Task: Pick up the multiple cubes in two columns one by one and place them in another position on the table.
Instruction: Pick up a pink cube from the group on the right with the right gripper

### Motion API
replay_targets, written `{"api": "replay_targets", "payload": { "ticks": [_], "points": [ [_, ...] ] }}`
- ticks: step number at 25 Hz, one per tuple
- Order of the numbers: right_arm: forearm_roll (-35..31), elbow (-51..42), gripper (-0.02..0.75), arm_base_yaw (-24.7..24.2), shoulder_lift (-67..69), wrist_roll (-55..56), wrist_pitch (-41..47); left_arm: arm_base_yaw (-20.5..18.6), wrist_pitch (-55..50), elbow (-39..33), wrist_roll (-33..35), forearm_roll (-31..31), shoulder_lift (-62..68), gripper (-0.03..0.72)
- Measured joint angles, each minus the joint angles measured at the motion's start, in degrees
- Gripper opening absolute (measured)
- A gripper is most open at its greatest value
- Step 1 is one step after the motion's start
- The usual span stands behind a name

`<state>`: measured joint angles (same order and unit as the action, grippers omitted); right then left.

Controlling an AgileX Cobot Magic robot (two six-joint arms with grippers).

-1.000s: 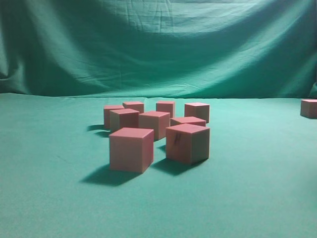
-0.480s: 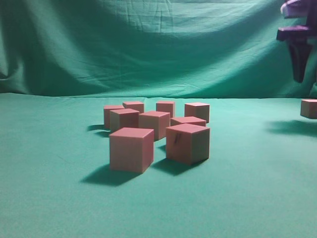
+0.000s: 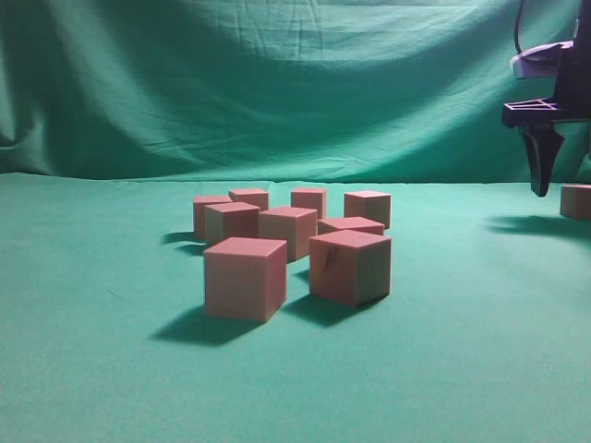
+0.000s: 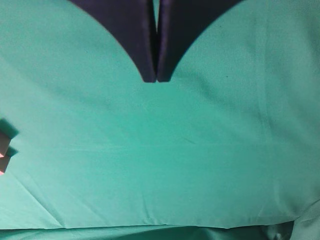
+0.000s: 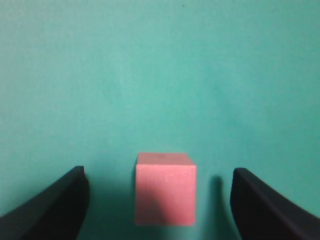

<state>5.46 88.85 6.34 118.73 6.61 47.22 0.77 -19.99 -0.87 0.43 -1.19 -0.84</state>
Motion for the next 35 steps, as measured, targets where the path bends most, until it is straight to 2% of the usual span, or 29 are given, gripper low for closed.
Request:
{"api": "replay_targets", "payload": {
  "ticks": [8, 10, 14, 15, 19, 22, 30, 35],
  "points": [
    [0.13, 0.00, 0.585, 0.00, 1.78, 0.00, -0.63, 0.00, 0.00, 0.00, 0.00, 0.00, 0.00, 0.000],
    [0.13, 0.00, 0.519, 0.00, 2.15, 0.00, -0.77, 0.00, 0.00, 0.00, 0.00, 0.00, 0.00, 0.000],
    [0.13, 0.00, 0.274, 0.00, 2.48, 0.00, -0.77, 0.00, 0.00, 0.00, 0.00, 0.00, 0.00, 0.000],
    [0.13, 0.00, 0.250, 0.00, 2.48, 0.00, -0.77, 0.00, 0.00, 0.00, 0.00, 0.00, 0.00, 0.000],
    [0.13, 0.09, 0.260, 0.00, 2.48, 0.00, -0.46, 0.00, 0.00, 0.00, 0.00, 0.00, 0.00, 0.000],
    [-1.63, 1.60, 0.260, 0.00, 2.27, 0.00, 3.08, 0.00, 0.00, 0.00, 0.00, 0.00, 0.00, 0.000],
    [-10.90, 9.07, 0.260, 0.55, -7.35, -4.30, 12.66, 0.00, 0.00, 0.00, 0.00, 0.00, 0.00, 0.000],
    [-17.44, 9.64, 0.260, 3.68, -14.79, -11.39, 19.18, 0.00, 0.00, 0.00, 0.00, 0.00, 0.00, 0.000]
  ]
}}
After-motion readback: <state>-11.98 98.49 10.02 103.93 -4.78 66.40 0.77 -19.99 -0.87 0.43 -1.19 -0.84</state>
